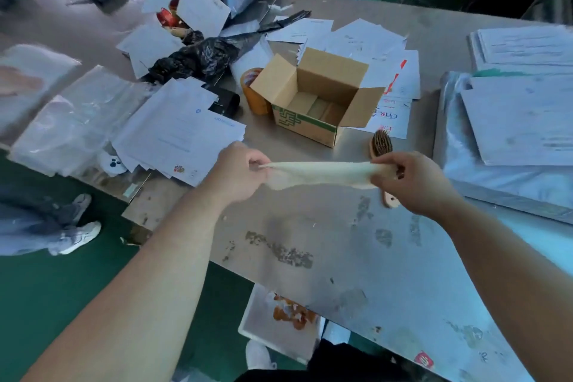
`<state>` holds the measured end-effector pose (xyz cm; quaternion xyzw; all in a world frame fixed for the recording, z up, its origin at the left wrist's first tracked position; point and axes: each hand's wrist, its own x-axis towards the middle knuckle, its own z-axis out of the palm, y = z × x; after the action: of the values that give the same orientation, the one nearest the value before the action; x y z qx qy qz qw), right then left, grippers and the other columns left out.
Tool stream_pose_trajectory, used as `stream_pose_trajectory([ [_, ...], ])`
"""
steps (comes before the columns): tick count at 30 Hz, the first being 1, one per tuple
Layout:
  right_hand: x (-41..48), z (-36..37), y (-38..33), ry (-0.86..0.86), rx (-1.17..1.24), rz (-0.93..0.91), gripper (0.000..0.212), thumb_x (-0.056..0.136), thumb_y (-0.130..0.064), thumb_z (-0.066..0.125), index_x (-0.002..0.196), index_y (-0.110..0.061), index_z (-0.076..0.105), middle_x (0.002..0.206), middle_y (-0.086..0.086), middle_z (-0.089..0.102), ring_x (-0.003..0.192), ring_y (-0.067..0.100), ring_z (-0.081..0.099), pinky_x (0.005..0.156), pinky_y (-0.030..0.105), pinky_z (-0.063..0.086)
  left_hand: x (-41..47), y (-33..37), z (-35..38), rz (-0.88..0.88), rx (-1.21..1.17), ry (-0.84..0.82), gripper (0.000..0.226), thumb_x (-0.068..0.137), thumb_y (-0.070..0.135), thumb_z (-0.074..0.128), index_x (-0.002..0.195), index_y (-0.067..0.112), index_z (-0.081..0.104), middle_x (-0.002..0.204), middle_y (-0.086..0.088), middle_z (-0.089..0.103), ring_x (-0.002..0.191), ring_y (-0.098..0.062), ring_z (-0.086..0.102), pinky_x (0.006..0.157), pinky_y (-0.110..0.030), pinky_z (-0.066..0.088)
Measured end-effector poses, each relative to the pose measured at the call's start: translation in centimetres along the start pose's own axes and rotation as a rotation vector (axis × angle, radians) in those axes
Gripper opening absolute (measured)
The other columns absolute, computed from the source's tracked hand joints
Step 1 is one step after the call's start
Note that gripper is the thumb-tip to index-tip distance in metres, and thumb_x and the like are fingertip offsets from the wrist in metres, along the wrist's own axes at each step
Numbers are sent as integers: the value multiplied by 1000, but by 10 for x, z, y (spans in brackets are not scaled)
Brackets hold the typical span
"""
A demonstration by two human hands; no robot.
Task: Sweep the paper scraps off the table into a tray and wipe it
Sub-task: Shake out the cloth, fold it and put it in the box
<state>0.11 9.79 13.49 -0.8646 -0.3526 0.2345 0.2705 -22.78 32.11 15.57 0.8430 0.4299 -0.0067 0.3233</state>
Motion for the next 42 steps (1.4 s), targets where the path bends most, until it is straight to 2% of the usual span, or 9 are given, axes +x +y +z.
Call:
stream_pose_trajectory([
  [3,3,-24,-10,14,11,-134,3,85,-25,77,85,-27,75,99,-7,55,98,14,56,83,24,41,-1,2,-30,-11,-214,-90,15,85,34,77,89,19,75,114,-4,67,111,-24,62,93,-31,44],
  [7,-11,-65,-61,-144,756,-102,13,84,-26,72,84,-13,71,78,5,68,70,14,63,62,24,49,-9,10,-75,66,-1144,-329,42,68,36,84,93,3,76,96,-14,72,90,-28,69,81,-37,55],
  [12,-41,-46,-96,-133,1351,231,36,93,-46,56,95,-18,79,88,2,73,77,22,71,68,31,57,-30,21,-41,-28,-1796,-697,108,75,87,54,155,15,48,157,-16,48,143,-37,48,118,-56,36],
  [15,-63,-19,-91,-162,1306,365,31,95,-34,59,95,-14,83,90,6,77,75,21,74,65,33,62,-40,12,-21,-110,-1756,-722,106,81,88,45,154,12,48,156,-18,49,141,-38,51,115,-54,41],
  [20,-76,10,-79,-45,1174,500,24,96,-25,64,110,-8,74,97,8,78,77,20,76,67,35,63,-37,-11,-26,-299,-1405,-533,44,107,39,48,132,9,67,121,-14,76,103,-29,76,79,-40,63],
  [25,-81,32,-82,-29,1127,552,18,100,-21,60,96,-7,71,70,3,73,53,12,67,46,21,52,-26,-34,-40,-319,-1261,-562,38,107,27,48,131,3,66,128,-17,72,114,-32,72,94,-46,56],
  [29,-79,53,-81,93,1096,683,32,100,-28,62,121,-4,66,89,11,59,73,27,55,61,35,49,-17,-42,-29,-367,-1200,-551,37,107,21,48,133,1,64,132,-21,69,123,-38,66,101,-48,53],
  [36,-68,79,-113,109,985,600,19,104,-22,50,104,-13,67,87,7,64,80,23,65,79,48,61,-27,-11,5,-229,-964,-353,54,96,39,64,146,22,55,144,6,59,133,-16,55,120,-39,36],
  [42,-63,95,-139,57,945,500,28,105,-22,46,103,-9,71,93,10,71,90,22,69,76,41,64,-45,17,22,-89,-791,-370,33,110,38,44,135,29,63,116,6,70,100,-6,63,75,-20,45],
])
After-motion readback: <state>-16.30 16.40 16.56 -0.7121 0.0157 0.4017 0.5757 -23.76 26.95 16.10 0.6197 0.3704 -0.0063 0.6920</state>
